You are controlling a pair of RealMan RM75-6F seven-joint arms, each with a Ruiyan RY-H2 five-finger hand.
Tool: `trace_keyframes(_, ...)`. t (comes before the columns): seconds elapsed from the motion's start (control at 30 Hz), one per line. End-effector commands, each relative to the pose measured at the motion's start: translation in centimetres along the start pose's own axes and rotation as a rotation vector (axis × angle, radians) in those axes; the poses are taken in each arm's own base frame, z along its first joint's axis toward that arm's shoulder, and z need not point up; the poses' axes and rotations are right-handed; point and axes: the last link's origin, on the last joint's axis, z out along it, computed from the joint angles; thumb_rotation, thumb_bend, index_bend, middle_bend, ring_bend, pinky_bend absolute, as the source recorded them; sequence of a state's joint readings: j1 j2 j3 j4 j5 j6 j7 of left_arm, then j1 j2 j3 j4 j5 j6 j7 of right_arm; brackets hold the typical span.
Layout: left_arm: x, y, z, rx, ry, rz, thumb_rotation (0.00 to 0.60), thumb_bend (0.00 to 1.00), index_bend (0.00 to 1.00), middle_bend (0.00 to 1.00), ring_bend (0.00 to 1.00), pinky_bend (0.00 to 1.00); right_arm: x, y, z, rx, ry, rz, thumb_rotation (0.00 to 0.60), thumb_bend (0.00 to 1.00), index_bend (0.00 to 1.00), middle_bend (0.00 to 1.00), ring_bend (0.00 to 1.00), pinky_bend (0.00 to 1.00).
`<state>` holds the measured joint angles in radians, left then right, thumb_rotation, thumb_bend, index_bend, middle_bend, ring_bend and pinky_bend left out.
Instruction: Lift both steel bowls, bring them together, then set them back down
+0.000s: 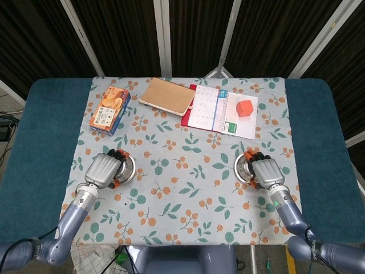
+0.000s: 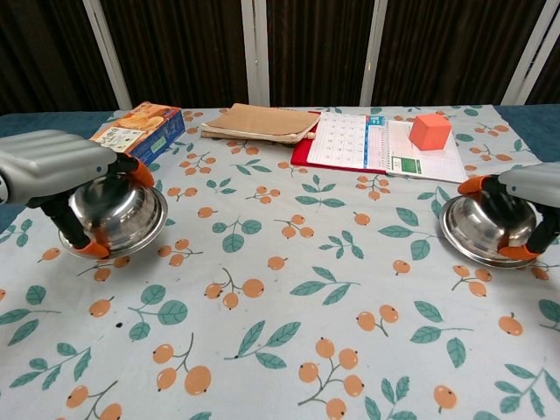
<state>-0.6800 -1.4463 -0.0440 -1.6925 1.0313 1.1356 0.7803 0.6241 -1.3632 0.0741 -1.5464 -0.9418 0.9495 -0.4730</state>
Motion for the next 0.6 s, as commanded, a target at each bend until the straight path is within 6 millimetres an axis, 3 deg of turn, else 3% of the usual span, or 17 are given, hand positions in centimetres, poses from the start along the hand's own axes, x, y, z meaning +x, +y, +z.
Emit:
trace_keyframes(0.03, 0.3, 0.2, 0.1, -0.018, 0.038, -0.015, 0.600, 0.21, 0.32, 0.44, 0.33, 0.56, 0.8, 0.2, -0.5, 0.000, 0.033, 0.021, 0.600, 0.39, 0.91, 0.87, 0.74, 0.73)
trace_keyframes(0.2, 1.0, 1.0, 0.3, -0.074, 0.151, -0.089, 0.600, 0.21, 0.32, 0.44, 0.33, 0.56, 2.8, 0.3, -1.5, 0.013, 0.097, 0.215, 0.600, 0.39, 0.92, 0.88, 0.74, 0.73)
trace_keyframes(0.6, 1.8, 1.5, 0.1, -0.209, 0.425, -0.197, 0.600, 0.20, 0.32, 0.43, 0.33, 0.56, 8.3, 3.7, -3.7, 0.042, 0.116, 0.839, 0.600, 0.39, 0.93, 0.89, 0.75, 0.76)
